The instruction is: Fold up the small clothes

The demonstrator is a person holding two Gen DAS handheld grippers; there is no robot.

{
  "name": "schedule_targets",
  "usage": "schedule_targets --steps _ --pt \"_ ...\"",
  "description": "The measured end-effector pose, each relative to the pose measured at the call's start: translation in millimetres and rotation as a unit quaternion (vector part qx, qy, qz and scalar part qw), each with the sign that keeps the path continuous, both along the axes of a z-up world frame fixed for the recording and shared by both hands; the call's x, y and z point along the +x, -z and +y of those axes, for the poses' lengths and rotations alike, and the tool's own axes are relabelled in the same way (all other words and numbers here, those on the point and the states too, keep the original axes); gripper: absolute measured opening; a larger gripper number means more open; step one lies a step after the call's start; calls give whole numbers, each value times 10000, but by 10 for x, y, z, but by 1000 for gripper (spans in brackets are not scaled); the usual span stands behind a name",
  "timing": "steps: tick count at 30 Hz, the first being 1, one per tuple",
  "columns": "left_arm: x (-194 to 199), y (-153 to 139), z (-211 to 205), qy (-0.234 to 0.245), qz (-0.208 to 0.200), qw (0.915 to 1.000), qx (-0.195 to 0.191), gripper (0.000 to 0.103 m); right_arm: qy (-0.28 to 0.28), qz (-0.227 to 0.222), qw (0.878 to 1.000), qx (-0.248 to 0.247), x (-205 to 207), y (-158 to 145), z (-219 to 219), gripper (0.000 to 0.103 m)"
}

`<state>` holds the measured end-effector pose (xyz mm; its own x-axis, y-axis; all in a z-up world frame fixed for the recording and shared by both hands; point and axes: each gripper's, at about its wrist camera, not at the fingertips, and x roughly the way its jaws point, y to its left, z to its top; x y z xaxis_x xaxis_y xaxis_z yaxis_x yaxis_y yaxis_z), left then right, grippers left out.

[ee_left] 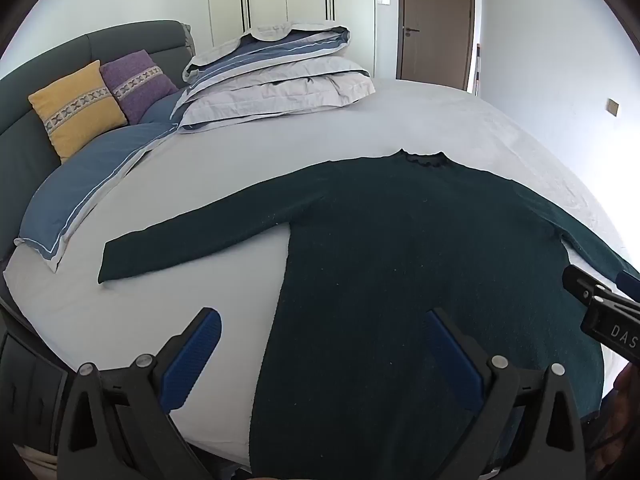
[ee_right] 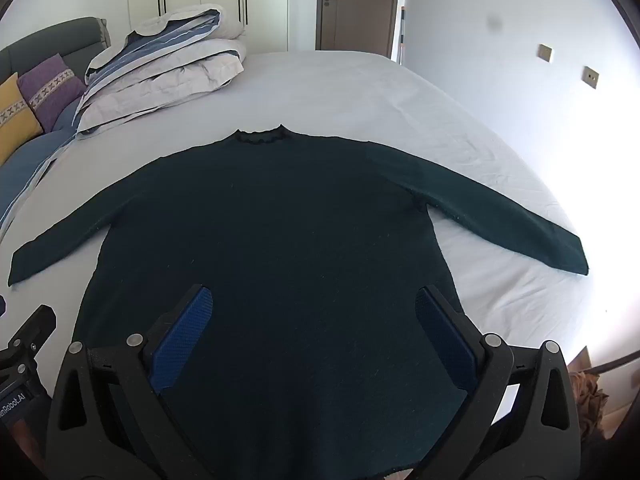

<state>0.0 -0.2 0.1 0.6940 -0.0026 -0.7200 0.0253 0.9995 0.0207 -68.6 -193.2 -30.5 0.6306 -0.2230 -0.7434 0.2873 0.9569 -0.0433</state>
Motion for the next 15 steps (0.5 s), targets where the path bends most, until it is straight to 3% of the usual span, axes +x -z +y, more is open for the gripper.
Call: schedule_targets --steps 15 --pt "-1 2 -56 50 -68 9999 84 103 -7 11 10000 -22 -7 -13 23 103"
